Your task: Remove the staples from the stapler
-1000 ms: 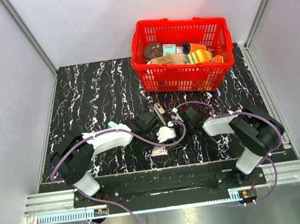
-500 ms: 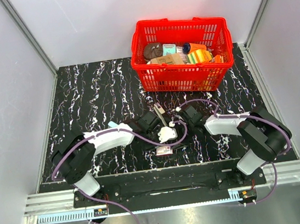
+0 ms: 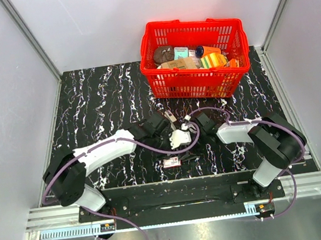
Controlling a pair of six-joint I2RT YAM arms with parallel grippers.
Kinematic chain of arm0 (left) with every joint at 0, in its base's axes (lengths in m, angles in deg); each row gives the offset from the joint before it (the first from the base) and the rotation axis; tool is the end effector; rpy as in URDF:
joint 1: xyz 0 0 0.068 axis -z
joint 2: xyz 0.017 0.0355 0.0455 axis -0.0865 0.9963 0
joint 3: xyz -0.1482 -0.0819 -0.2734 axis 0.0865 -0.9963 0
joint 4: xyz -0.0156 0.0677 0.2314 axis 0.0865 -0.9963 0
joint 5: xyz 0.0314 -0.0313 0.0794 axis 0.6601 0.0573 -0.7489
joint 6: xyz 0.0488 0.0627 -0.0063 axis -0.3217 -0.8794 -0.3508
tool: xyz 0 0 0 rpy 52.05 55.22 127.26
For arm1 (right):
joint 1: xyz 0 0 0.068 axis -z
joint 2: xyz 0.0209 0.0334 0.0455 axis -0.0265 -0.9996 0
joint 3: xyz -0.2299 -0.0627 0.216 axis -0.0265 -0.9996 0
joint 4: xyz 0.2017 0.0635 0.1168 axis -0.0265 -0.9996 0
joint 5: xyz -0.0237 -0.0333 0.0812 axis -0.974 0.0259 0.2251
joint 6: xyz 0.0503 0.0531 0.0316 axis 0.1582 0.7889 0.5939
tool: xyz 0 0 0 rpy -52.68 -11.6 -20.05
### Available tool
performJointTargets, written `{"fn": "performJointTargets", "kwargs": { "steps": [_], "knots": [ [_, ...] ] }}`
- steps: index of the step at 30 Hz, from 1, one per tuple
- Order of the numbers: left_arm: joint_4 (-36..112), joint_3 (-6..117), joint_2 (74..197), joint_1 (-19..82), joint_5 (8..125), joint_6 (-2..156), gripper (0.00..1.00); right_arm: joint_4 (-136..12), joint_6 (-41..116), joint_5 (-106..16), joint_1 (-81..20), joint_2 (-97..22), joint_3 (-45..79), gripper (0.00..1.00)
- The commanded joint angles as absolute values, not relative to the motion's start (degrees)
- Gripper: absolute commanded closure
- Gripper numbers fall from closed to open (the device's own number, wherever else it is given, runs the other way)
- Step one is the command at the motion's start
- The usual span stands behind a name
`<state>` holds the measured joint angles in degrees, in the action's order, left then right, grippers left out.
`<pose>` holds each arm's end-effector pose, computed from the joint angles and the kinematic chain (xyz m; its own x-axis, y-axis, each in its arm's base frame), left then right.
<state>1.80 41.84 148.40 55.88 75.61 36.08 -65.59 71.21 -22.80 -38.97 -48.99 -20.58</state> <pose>0.1705 -0.2427 0.2462 -0.0832 0.8474 -0.5244 0.9959 0.0896 -0.0131 0.2040 0.1991 0.1673 -0.9906 -0.0479 -0.1283 -0.1215 0.7396 0.6620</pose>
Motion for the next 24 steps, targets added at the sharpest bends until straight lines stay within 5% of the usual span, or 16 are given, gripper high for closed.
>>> {"fn": "performJointTargets", "kwargs": {
  "steps": [1, 24],
  "knots": [
    [2.3, 41.1, 146.5, 59.0, 85.8, 36.2, 0.59, -66.5, 70.1, -27.2, -39.2, -53.9, -23.9, 0.62],
    [17.6, 33.7, 154.2, 66.8, 58.3, 40.5, 0.64, -73.4, 71.2, -26.3, -39.2, -50.1, -25.1, 0.59]
  ]
}}
